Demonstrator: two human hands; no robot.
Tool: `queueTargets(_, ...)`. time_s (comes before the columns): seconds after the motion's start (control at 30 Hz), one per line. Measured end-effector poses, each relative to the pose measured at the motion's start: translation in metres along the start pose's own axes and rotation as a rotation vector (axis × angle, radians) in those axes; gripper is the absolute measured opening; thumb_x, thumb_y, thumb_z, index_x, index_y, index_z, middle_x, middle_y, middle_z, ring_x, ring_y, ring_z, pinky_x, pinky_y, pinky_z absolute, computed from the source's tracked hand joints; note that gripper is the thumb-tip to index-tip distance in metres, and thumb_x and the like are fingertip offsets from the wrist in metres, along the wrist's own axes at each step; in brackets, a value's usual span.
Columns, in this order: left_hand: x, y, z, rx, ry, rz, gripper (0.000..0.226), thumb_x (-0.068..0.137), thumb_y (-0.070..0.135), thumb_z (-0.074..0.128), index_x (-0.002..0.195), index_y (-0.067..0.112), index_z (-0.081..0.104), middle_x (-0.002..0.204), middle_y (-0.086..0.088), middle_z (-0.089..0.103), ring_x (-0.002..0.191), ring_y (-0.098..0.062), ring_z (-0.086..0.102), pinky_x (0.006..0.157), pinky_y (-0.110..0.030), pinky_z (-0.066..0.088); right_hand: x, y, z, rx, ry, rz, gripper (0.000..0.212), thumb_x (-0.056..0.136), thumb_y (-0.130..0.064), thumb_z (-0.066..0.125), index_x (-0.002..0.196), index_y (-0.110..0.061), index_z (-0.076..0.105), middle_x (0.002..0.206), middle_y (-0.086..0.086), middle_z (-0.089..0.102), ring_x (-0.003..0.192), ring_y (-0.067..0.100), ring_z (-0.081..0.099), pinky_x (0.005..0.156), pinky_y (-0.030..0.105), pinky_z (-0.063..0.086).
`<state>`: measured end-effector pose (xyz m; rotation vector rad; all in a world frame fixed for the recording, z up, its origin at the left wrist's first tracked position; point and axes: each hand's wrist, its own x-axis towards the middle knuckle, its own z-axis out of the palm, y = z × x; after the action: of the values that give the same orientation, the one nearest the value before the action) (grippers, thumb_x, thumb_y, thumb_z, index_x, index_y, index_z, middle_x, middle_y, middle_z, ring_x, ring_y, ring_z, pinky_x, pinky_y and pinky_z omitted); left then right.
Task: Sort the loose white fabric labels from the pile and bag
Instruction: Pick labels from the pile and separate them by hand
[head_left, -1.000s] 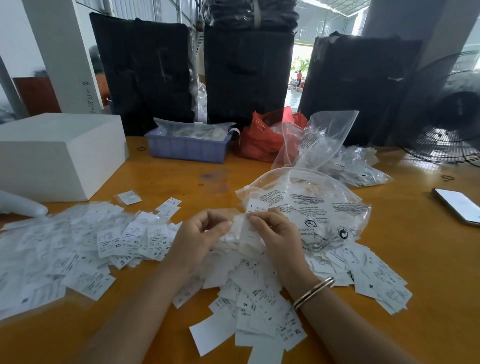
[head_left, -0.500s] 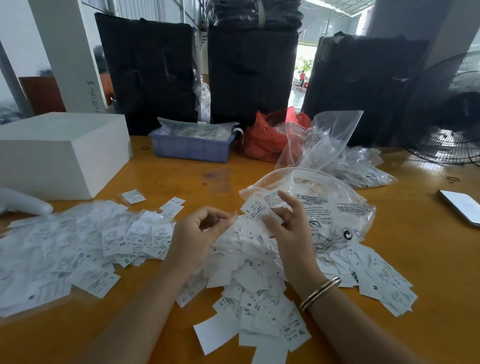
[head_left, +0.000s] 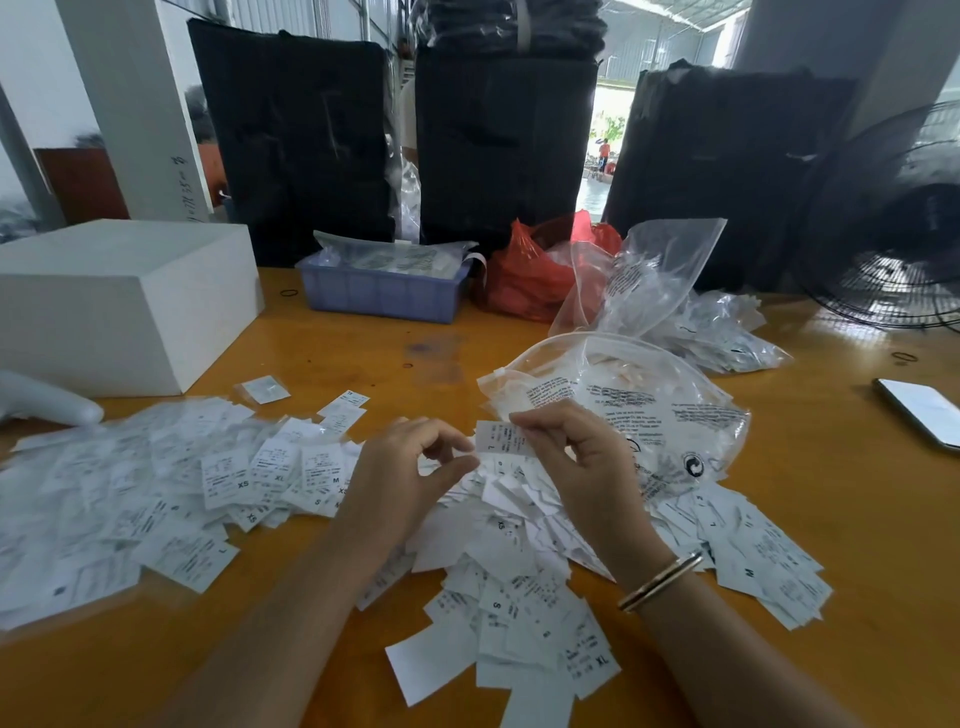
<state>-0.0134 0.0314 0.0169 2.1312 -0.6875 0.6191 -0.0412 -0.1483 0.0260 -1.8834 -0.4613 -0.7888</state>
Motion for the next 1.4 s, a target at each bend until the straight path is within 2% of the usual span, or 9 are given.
queueTargets(0.23,-0.002,0.001,-0.001,-0.04,-0.021,-0.006,0.007,0.079,0.032,0.071,0.08,0.029,0.065,0.073,0.023,0.056,0.075,-0.001,0.052,0.066,-0.011,0.038,-0.002,0.004,0.0,-0.19,-0.083,-0.105,0.018,0.085,0.001,0.063,0.094,-0.011,0.073,0.083,-0.008,0.063,0.08,0.007,0.057,0.07,0.015,0.046)
queueTargets(0.4,-0.004,0.001,0.003,0.0,-0.112,0.048,0.038,0.081,0.053,0.052,0.083,0.02,0.071,0.075,0.022,0.056,0.078,0.0,0.05,0.064,-0.018,0.036,-0.005,0.004,0.007,-0.232,-0.174,-0.177,0.021,0.086,-0.002,0.06,0.097,-0.014,0.073,0.086,-0.002,0.065,0.08,0.018,0.058,0.069,0.033,0.051)
queueTargets(0.6,-0.006,0.001,0.004,-0.078,-0.087,-0.028,0.009,0.084,0.042,0.06,0.081,0.035,0.066,0.066,0.025,0.057,0.076,0.001,0.053,0.061,-0.01,0.034,-0.01,0.005,0.015,-0.175,-0.168,-0.039,0.027,0.091,-0.028,0.053,0.118,-0.031,0.055,0.093,-0.02,0.059,0.088,-0.002,0.055,0.076,0.011,0.042)
queueTargets(0.7,-0.004,0.001,0.001,-0.113,-0.055,-0.057,0.012,0.085,0.039,0.062,0.083,0.03,0.069,0.073,0.019,0.061,0.08,-0.001,0.054,0.063,-0.008,0.036,-0.01,0.008,0.011,-0.151,-0.04,0.015,0.031,0.092,-0.017,0.058,0.119,-0.033,0.053,0.091,-0.019,0.059,0.083,0.001,0.056,0.07,0.011,0.045)
queueTargets(0.9,-0.005,0.001,0.003,-0.148,-0.036,-0.02,0.029,0.082,0.046,0.058,0.081,0.02,0.07,0.07,0.017,0.061,0.075,-0.008,0.054,0.061,-0.012,0.038,-0.013,0.006,0.021,-0.246,-0.126,-0.085,0.029,0.089,-0.009,0.055,0.114,-0.013,0.069,0.096,-0.002,0.07,0.087,0.011,0.062,0.076,0.028,0.051)
queueTargets(1.07,-0.006,-0.003,0.003,-0.143,-0.027,-0.041,0.037,0.081,0.045,0.056,0.078,0.011,0.07,0.066,0.005,0.061,0.069,-0.013,0.052,0.056,-0.023,0.042,-0.018,0.008,0.023,-0.437,-0.4,-0.06,0.059,0.087,-0.009,0.043,0.144,-0.024,0.038,0.126,-0.006,0.058,0.112,0.015,0.05,0.096,0.03,0.038)
queueTargets(1.17,-0.004,0.0,-0.002,-0.158,-0.001,-0.131,0.032,0.08,0.053,0.051,0.084,0.026,0.067,0.067,0.011,0.062,0.064,-0.007,0.056,0.052,-0.018,0.046,-0.018,0.01,0.02,-0.455,-0.421,-0.037,0.064,0.09,-0.017,0.045,0.148,-0.03,0.025,0.135,-0.009,0.05,0.12,0.012,0.045,0.101,0.034,0.035)
queueTargets(1.33,0.002,-0.026,-0.025,0.18,0.22,-0.2,0.016,0.089,0.02,0.063,0.102,0.013,0.068,0.074,0.008,0.062,0.062,0.003,0.054,0.045,-0.01,0.04,-0.013,0.011,0.009,-0.37,-0.232,0.036,0.051,0.093,-0.018,0.051,0.142,-0.027,0.038,0.125,-0.012,0.054,0.111,0.005,0.049,0.1,0.037,0.042)
queueTargets(1.4,0.002,-0.038,-0.033,0.331,0.26,-0.29,0.018,0.089,0.019,0.064,0.104,0.009,0.068,0.079,-0.003,0.067,0.061,-0.006,0.052,0.048,-0.011,0.034,-0.011,0.012,0.005,-0.385,-0.194,0.045,0.046,0.093,-0.012,0.052,0.138,-0.022,0.045,0.119,-0.011,0.056,0.109,0.008,0.052,0.098,0.041,0.043)
